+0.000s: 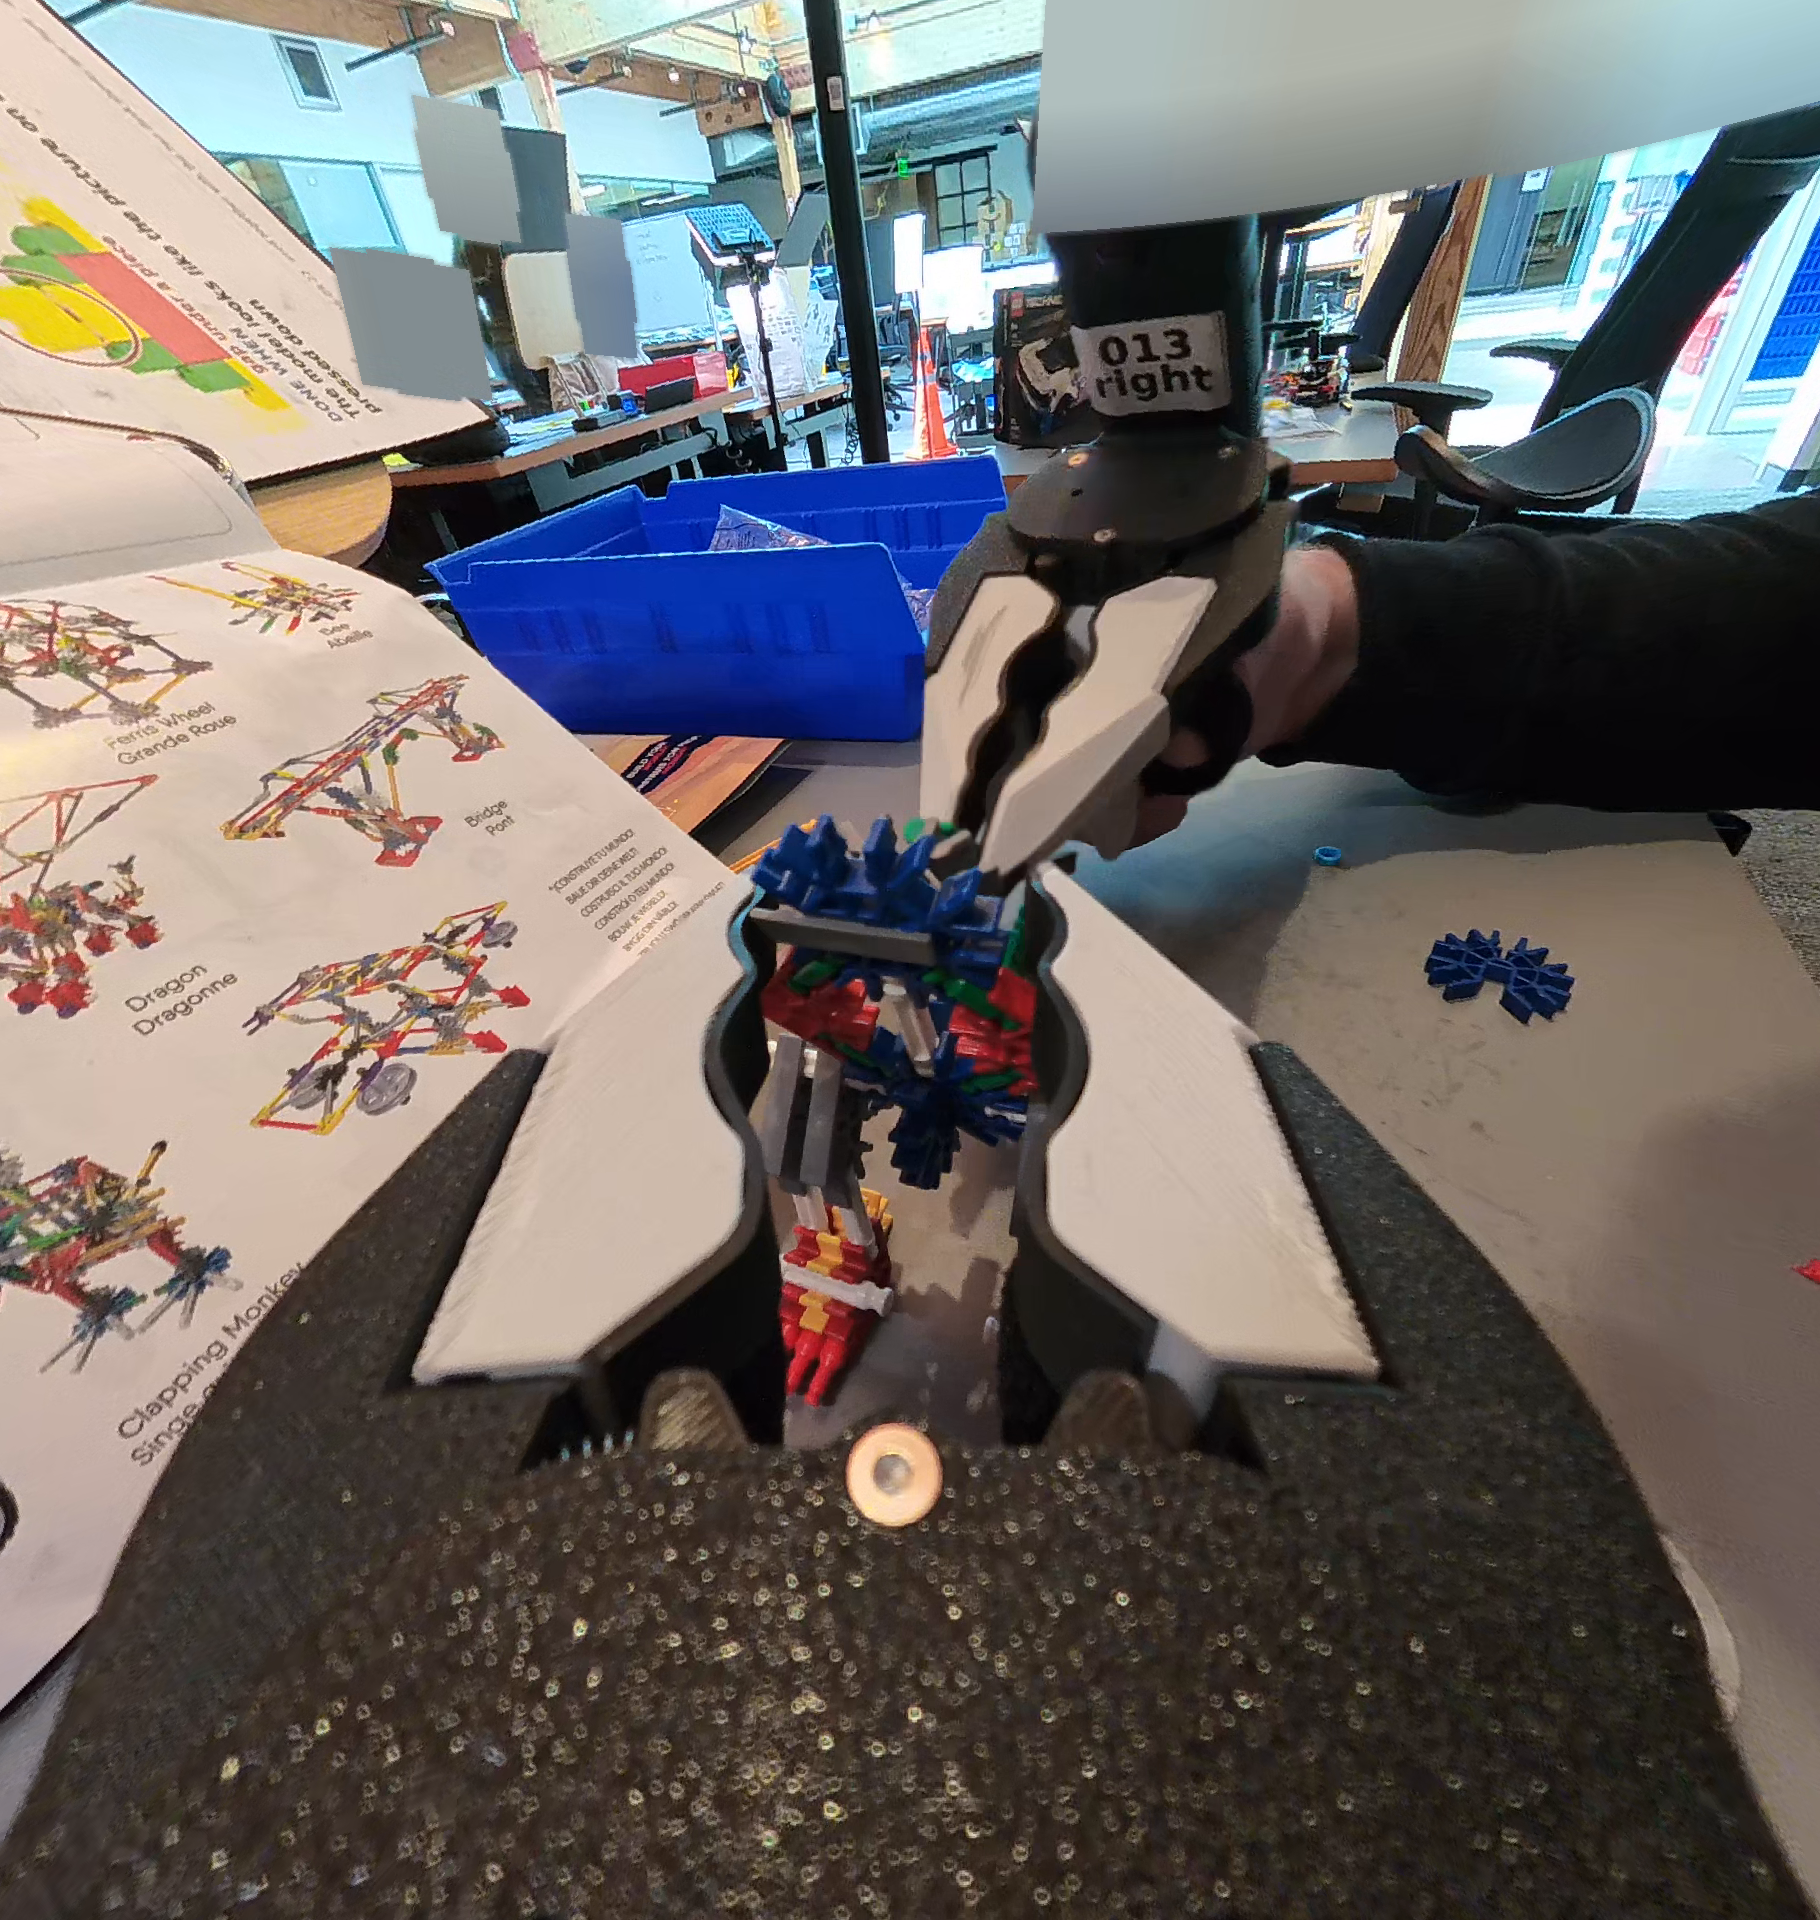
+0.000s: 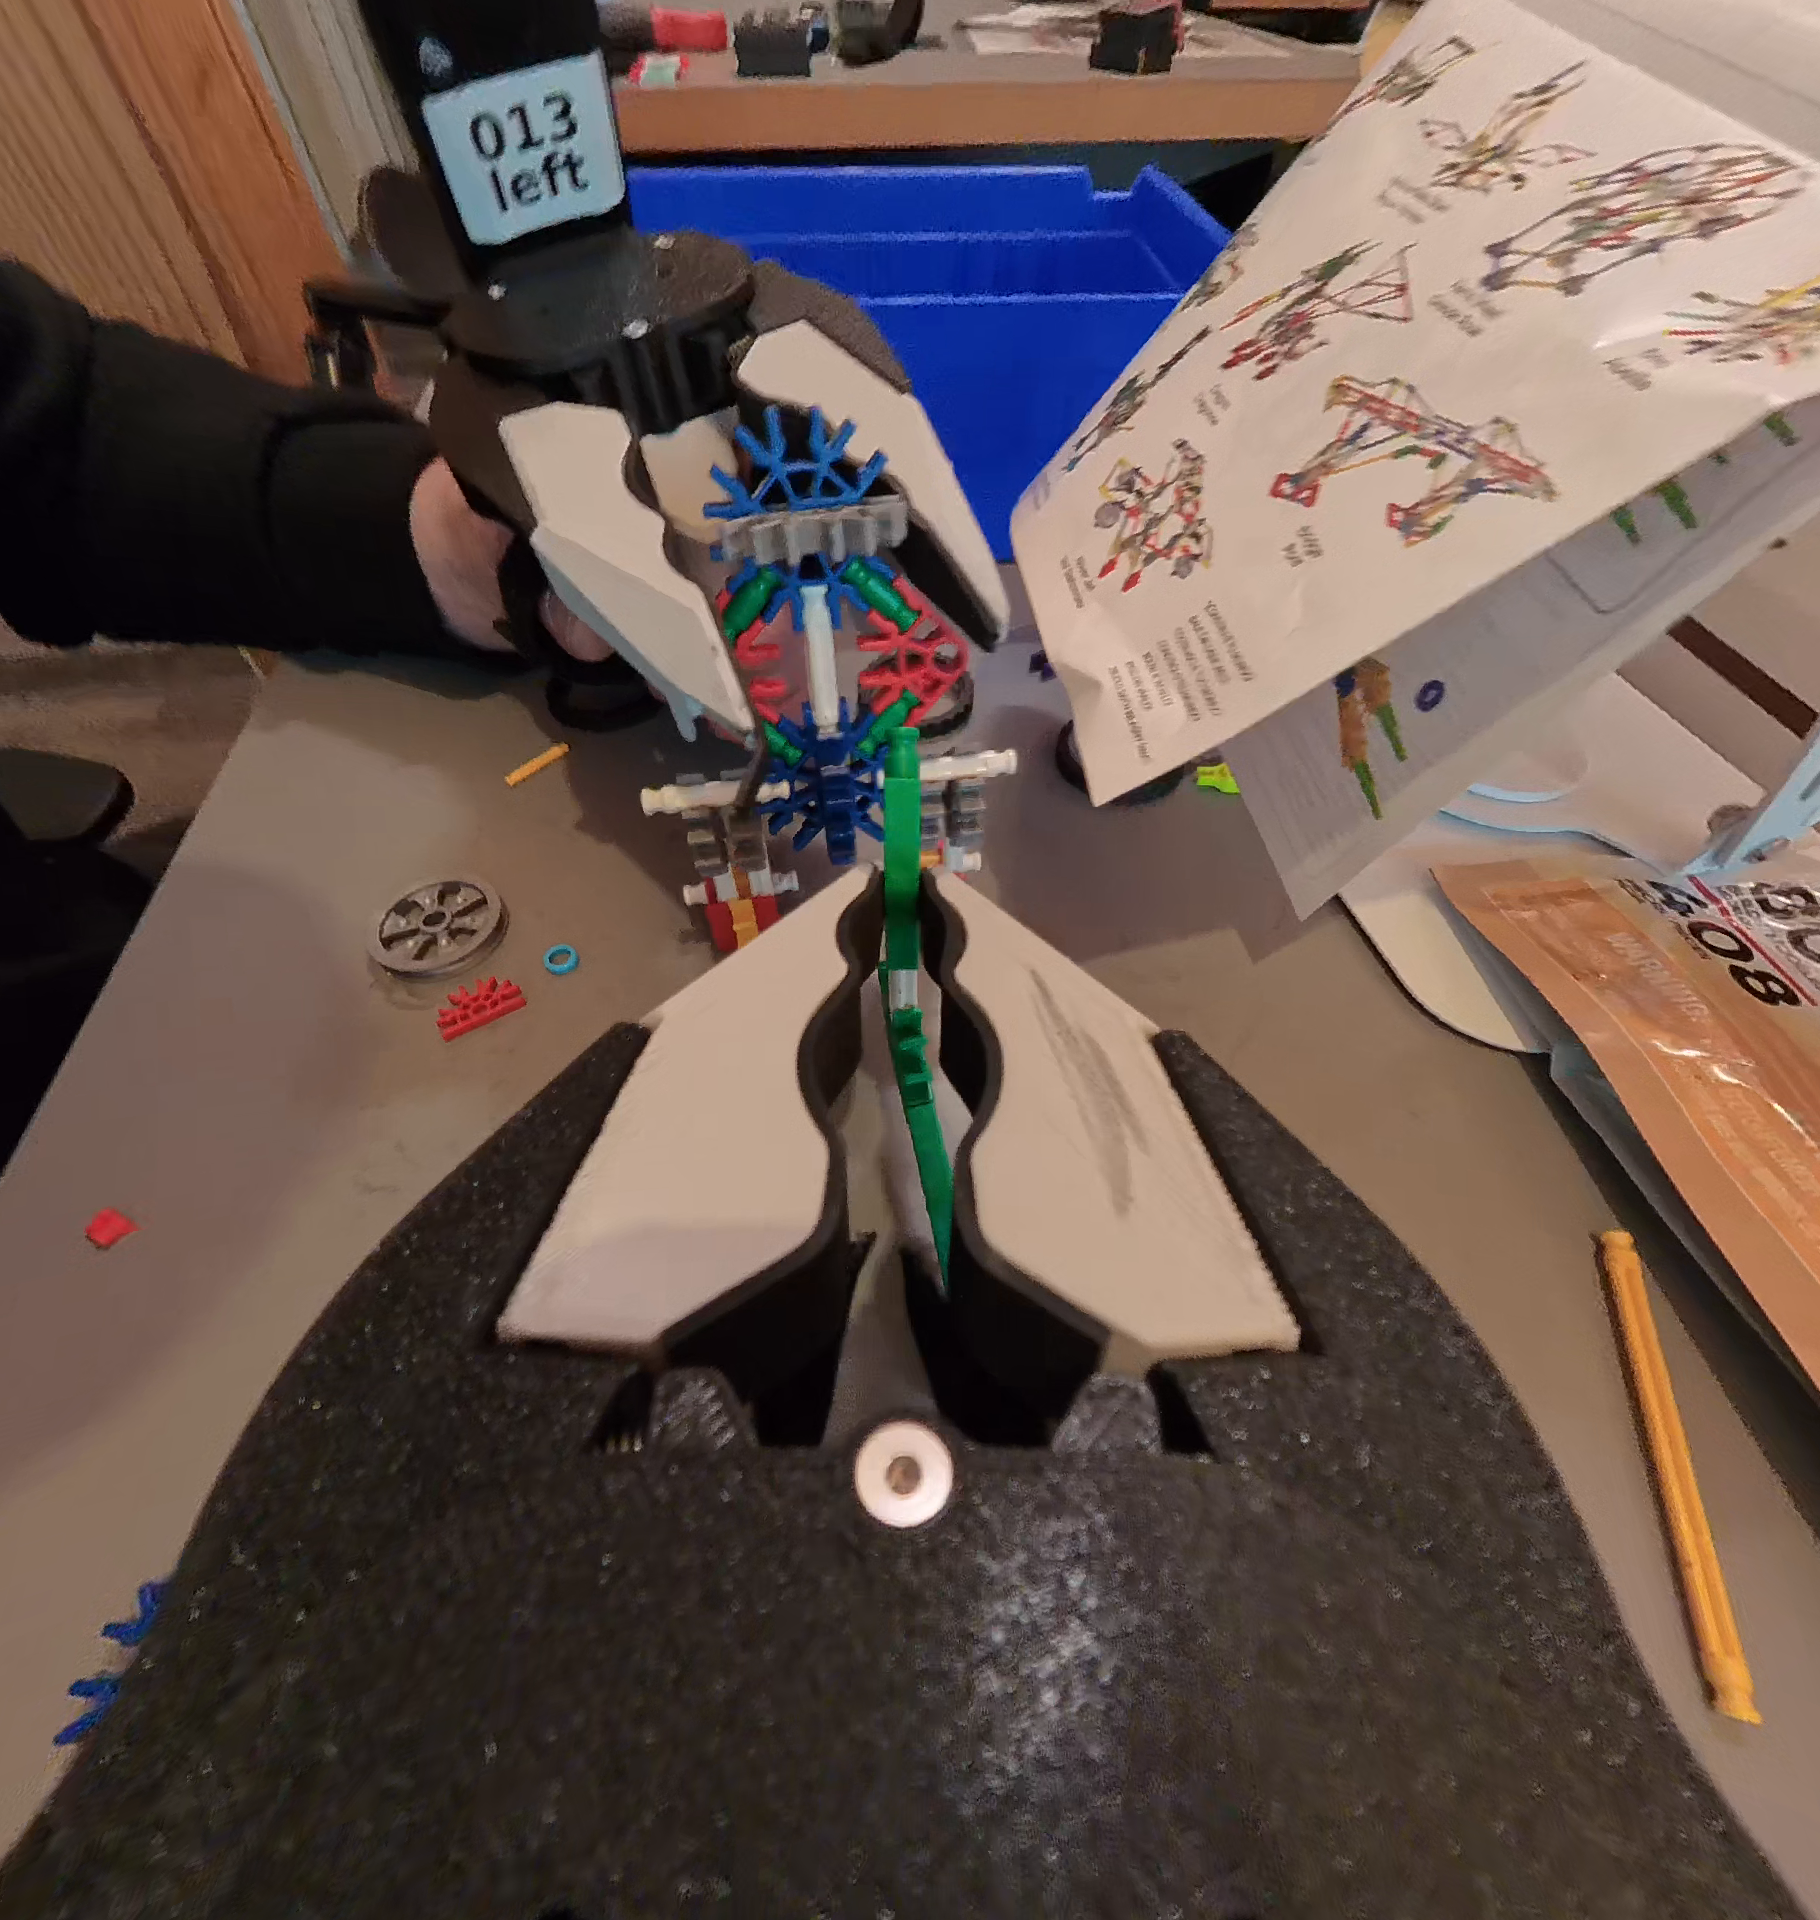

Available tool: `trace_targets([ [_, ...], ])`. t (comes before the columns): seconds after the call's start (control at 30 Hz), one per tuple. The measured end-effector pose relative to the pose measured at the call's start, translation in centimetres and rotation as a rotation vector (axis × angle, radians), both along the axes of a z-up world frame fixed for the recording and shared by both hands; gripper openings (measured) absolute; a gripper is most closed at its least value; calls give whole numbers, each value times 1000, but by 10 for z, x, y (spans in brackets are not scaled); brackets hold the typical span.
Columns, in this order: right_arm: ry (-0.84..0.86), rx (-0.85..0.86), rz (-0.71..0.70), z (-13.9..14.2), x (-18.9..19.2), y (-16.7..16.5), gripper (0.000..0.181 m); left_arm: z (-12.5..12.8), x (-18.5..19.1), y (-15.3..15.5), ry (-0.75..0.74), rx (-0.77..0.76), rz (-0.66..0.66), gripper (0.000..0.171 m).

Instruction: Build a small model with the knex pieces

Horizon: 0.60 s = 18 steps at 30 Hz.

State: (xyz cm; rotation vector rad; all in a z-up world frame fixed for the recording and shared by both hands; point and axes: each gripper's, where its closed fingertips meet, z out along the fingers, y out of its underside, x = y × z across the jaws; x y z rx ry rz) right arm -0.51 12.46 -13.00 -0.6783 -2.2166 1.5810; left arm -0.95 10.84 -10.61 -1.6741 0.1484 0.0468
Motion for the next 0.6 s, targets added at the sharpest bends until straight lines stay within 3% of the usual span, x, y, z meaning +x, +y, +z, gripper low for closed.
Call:
trace_targets([
  [0.23,-60,-205,-29,22,-6,16,5,0,0,0,2,0,2,44],
  [0.6,-78,-213,-26,21,-6,16,6,0,-1,1,2,0,5,44],
])
